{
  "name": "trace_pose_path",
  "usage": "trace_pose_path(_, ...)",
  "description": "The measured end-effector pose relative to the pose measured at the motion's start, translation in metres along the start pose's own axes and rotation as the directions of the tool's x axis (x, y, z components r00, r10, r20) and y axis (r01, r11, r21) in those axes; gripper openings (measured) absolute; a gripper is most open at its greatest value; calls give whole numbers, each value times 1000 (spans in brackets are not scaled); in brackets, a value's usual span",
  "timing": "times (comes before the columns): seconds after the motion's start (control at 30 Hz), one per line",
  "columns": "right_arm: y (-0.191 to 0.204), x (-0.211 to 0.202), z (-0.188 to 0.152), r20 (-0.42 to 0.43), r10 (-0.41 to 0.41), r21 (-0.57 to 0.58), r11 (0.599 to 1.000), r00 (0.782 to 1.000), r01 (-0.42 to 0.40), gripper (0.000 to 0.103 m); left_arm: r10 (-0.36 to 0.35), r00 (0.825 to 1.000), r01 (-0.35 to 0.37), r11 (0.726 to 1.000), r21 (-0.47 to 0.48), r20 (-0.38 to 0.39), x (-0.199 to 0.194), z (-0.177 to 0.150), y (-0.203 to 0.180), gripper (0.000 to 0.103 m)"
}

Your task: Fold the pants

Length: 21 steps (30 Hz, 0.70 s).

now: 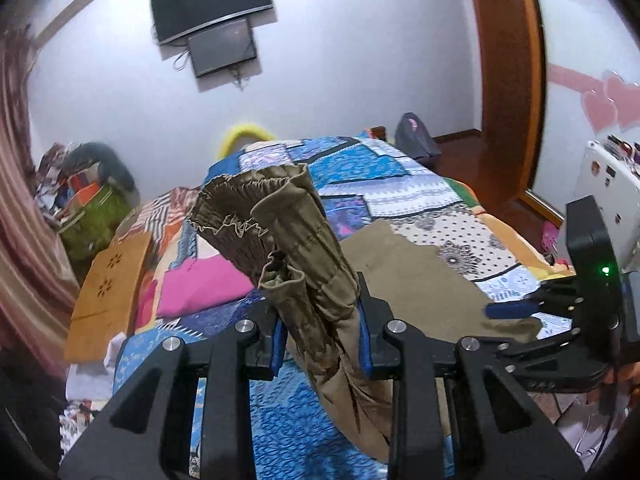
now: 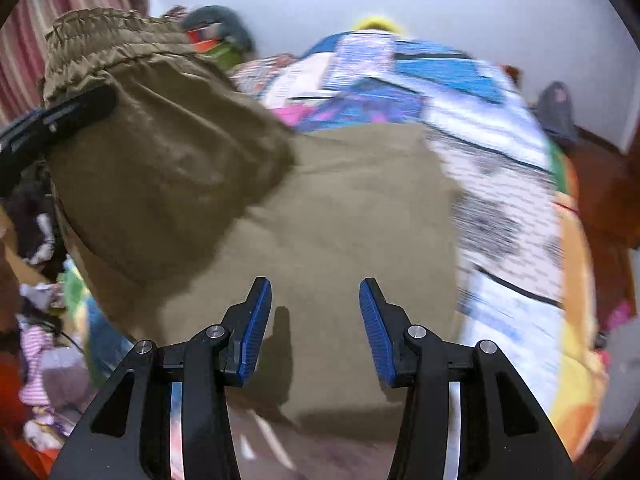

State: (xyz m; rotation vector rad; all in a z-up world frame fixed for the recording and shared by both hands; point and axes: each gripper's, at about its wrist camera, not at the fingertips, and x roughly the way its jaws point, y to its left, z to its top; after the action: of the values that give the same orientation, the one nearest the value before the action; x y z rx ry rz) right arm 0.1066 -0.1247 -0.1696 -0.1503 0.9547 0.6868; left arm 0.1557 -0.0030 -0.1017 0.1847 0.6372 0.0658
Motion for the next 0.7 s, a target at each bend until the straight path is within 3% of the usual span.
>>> trace_pose_path(0.13,-15,14,-19,-64,-19,24,999,998,20,43,-37,999,37,999,25,-1,0,5,-22,29)
trace_pose_path(0.4,-23,14,-25,-11,47,112,993,999,-46,43,-128,991,130,991,35,-50,18,11,-63,28)
trace_pose_path(0.7,-53,-38,-30,77,-56,156,987,995,44,43,-249,951,250,968,-18,-181,62,4,-101,28)
